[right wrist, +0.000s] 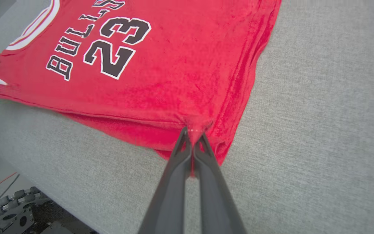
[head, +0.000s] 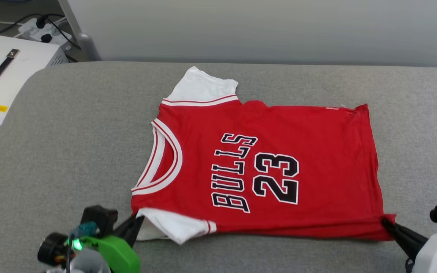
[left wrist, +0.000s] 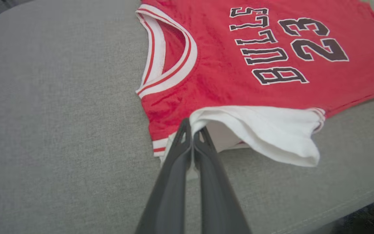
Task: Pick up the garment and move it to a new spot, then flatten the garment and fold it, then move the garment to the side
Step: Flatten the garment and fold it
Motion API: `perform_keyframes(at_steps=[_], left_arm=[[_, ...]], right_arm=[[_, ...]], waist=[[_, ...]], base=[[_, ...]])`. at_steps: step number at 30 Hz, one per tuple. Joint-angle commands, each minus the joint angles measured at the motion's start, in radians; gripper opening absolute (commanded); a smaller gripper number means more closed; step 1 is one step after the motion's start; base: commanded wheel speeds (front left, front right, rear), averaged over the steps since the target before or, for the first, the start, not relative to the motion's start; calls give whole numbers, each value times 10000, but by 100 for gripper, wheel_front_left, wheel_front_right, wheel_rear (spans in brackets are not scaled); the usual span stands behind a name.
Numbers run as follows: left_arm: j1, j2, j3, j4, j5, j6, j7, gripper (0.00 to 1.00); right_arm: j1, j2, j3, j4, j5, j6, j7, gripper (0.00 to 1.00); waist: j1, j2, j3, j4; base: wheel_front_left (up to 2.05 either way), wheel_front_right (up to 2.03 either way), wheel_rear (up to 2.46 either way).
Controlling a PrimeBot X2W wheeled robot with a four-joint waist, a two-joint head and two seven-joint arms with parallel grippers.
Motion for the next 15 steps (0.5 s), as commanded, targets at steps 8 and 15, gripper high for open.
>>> perform_keyframes(at_steps=[8,15], left_arm=[[-2948,-216,299,799,717,-1064,950,0],[-4446,-772,300,2448,825,-2029,1196,0]], right_arm=[[-1258,515,-947,-605,-462,-7,841,0],[-2411,657,-963,-327,-667,-7,1295,0]], waist=[[1,-1,1526,-294],[1,-1,2468,-475]], base=[[0,0,0],[0,0,0]])
